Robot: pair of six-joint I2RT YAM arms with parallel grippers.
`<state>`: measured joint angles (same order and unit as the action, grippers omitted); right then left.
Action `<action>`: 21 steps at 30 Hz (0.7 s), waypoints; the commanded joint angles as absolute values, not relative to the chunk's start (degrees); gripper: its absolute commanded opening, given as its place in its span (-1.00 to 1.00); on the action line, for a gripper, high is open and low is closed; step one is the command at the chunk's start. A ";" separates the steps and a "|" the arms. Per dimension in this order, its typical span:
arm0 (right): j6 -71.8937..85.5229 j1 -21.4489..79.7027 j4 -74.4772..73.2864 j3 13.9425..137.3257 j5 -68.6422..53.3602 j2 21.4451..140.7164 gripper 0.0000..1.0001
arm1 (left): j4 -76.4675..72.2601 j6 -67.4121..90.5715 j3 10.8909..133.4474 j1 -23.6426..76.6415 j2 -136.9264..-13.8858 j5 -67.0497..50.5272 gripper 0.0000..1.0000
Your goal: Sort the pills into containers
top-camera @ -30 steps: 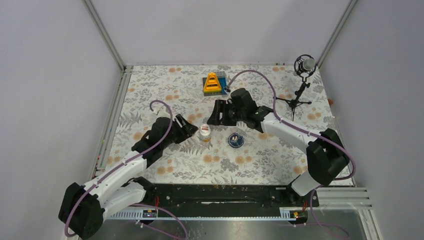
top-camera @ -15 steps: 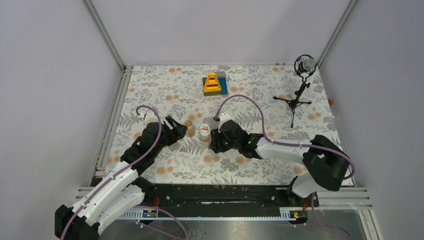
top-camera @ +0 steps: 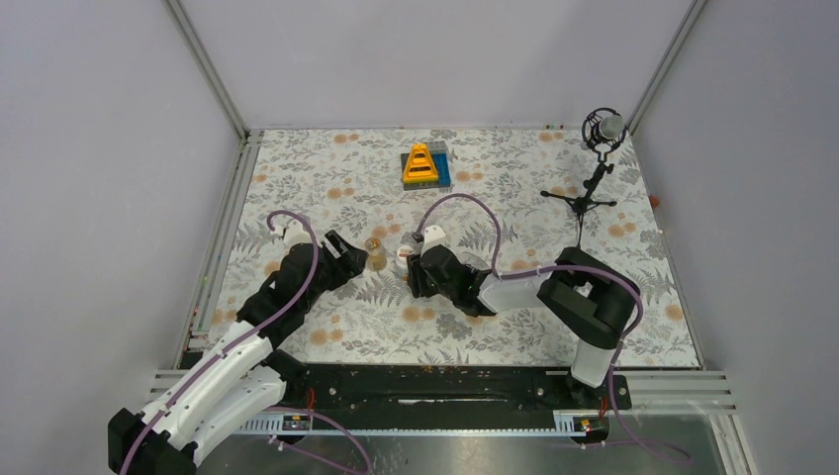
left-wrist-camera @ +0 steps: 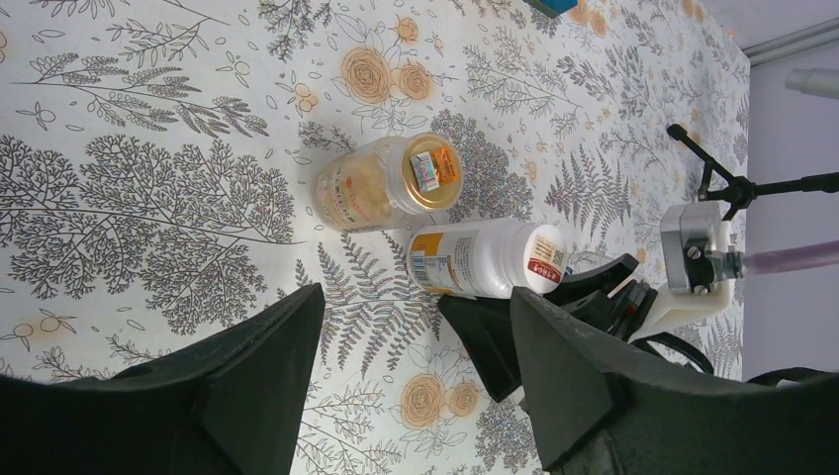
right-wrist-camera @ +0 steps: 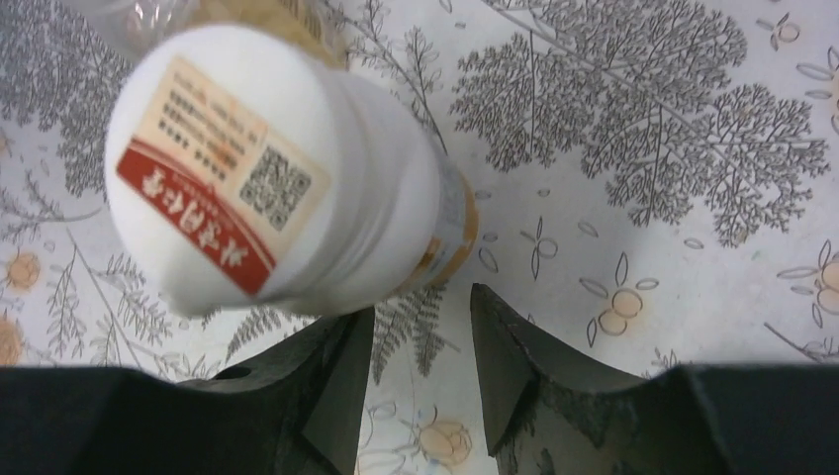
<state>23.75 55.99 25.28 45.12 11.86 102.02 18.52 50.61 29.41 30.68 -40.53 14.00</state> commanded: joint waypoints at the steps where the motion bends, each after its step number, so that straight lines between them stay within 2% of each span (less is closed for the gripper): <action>1: 22.49 56.34 30.54 48.74 18.52 104.74 -0.05 | 17.80 50.36 28.90 30.32 -39.69 15.52 0.40; 9: 23.65 56.13 24.10 57.31 22.04 110.07 -0.06 | 19.11 50.53 29.07 30.24 -39.79 16.41 0.43; 12: 26.30 54.07 17.81 63.33 19.52 113.01 -0.20 | 19.93 50.60 29.34 30.19 -39.34 17.20 0.43; 17: 27.58 49.35 9.56 70.04 14.18 117.02 -0.23 | 20.10 50.39 29.75 29.97 -39.16 18.24 0.45; 19: 26.44 48.94 9.13 71.18 12.99 117.91 -0.37 | 20.17 50.15 30.24 29.82 -39.78 18.39 0.45; 21: 26.01 48.95 8.32 71.87 12.50 118.07 -0.34 | 20.29 50.01 30.64 29.71 -40.37 18.56 0.45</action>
